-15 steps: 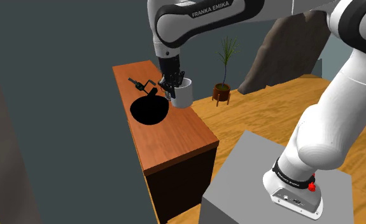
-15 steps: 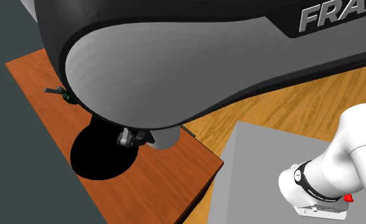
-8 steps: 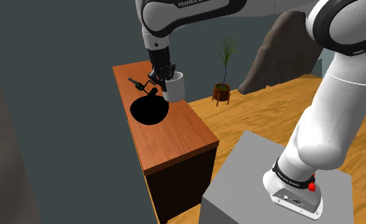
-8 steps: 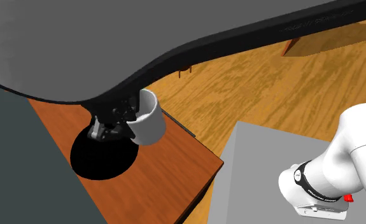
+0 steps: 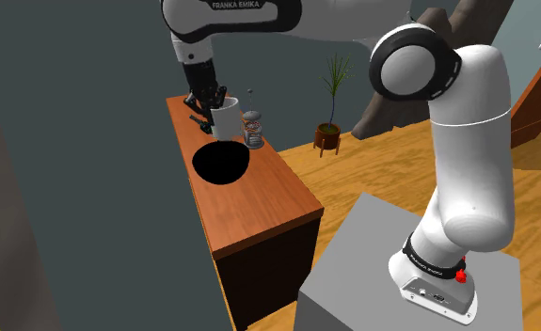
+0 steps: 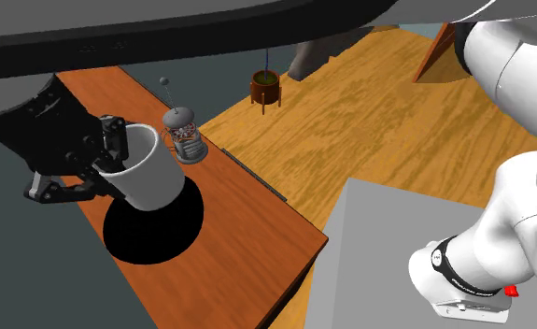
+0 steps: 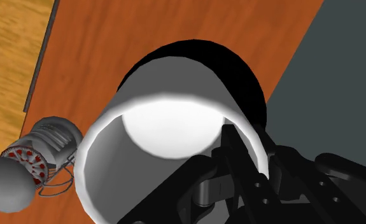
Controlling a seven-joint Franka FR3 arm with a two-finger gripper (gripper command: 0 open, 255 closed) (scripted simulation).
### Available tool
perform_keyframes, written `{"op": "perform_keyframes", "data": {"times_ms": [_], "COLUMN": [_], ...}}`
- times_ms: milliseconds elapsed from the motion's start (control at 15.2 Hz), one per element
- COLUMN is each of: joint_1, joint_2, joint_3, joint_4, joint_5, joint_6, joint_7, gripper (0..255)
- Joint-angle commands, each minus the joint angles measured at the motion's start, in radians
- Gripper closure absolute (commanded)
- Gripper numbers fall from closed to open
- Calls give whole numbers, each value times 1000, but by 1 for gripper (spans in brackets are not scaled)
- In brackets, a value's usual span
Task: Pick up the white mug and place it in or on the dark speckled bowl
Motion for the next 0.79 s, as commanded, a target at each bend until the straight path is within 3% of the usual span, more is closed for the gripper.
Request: {"op": "perform_keyframes", "data": {"times_ms": [0, 66, 330, 726], "joint_1": [26, 45, 31, 19], "joint_2": [163, 260, 200, 158], "joint_3": [-4, -9, -7, -6], "joint_4": [268, 437, 278, 126], "joint_5": [-21, -32, -24, -19], "joint_6": [-106, -177, -78, 32], "joint_7": [2, -1, 3, 5], "gripper": [255, 255, 255, 255]}}
